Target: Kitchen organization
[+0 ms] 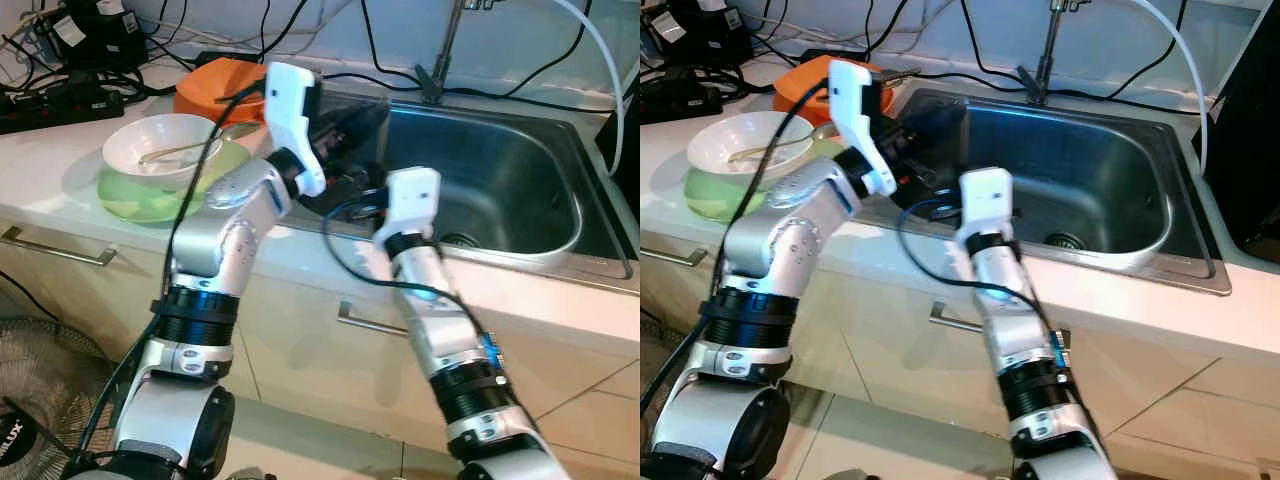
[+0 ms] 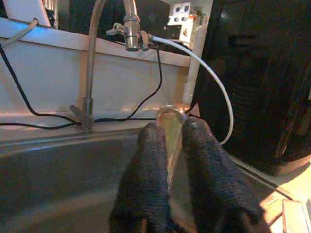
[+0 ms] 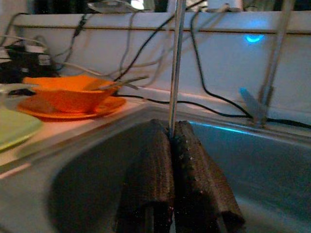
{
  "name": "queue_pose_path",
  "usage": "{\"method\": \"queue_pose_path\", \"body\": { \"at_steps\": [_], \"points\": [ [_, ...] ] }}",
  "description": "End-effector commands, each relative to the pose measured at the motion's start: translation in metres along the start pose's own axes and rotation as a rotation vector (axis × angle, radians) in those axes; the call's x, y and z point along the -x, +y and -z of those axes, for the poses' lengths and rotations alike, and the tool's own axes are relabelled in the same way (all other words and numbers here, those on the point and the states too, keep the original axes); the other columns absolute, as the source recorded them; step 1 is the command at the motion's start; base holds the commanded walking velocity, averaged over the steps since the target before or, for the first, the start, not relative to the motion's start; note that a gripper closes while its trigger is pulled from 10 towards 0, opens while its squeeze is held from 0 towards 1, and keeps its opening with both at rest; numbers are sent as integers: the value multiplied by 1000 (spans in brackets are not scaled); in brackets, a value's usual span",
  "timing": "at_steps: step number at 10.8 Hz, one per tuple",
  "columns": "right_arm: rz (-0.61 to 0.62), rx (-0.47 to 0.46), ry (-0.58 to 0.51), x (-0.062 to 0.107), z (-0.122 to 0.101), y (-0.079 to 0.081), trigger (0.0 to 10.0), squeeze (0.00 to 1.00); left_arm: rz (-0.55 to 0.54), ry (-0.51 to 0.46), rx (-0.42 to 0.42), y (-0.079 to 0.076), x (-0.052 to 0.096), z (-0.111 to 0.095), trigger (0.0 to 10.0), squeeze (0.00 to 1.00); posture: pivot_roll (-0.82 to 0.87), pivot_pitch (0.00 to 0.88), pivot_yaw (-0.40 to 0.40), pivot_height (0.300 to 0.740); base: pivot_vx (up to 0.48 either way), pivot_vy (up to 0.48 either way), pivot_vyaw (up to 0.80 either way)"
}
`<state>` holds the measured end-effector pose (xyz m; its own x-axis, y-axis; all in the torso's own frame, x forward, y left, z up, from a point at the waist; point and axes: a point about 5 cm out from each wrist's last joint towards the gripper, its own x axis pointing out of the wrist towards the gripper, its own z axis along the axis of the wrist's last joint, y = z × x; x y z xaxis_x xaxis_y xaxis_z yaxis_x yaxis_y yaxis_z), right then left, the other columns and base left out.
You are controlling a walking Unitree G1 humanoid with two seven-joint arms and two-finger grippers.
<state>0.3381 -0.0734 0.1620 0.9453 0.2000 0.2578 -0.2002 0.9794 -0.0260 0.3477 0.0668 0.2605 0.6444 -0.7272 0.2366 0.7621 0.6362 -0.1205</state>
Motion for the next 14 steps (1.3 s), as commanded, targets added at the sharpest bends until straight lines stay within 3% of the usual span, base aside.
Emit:
{"method": "queue_pose_path", "body": {
  "at_steps": [1,3,4,5,6,7,9,11,14],
  "points": [
    [2,0,-20,-5,-5,0,0,0,-1,-13,-1,0,0,-3,10000,1000,-82,0,16,740,0,0,0],
    [16,5,-13,-6,-4,-3,0,0,-36,-62,10,5,4,-11,10000,1000,-82,0,16,740,0,0,0],
    [24,9,-11,-8,-4,-5,0,0,-60,-78,10,8,7,-13,10000,0,-82,0,16,740,0,0,0],
    [42,21,-7,-12,-4,-10,0,0,-104,-64,10,15,15,-9,10000,0,-82,0,16,740,0,0,0],
    [71,38,2,-16,-4,-18,1412,0,-134,-14,-12,21,24,0,10000,0,-82,0,16,740,0,0,0],
    [101,51,10,-23,-5,-27,10000,0,-166,57,-37,25,36,15,10000,0,-82,0,16,740,0,0,0],
    [161,64,47,-33,-4,-44,10000,0,-198,161,-60,28,53,38,10000,0,-66,0,9,740,0,0,0],
    [201,72,154,-39,8,-60,10000,0,-140,312,-68,19,64,63,10000,0,-50,0,-2,740,0,0,0],
    [225,63,266,-37,24,-66,10000,0,-87,377,-70,8,70,73,10000,0,-29,0,-10,740,0,0,0]
  ]
}}
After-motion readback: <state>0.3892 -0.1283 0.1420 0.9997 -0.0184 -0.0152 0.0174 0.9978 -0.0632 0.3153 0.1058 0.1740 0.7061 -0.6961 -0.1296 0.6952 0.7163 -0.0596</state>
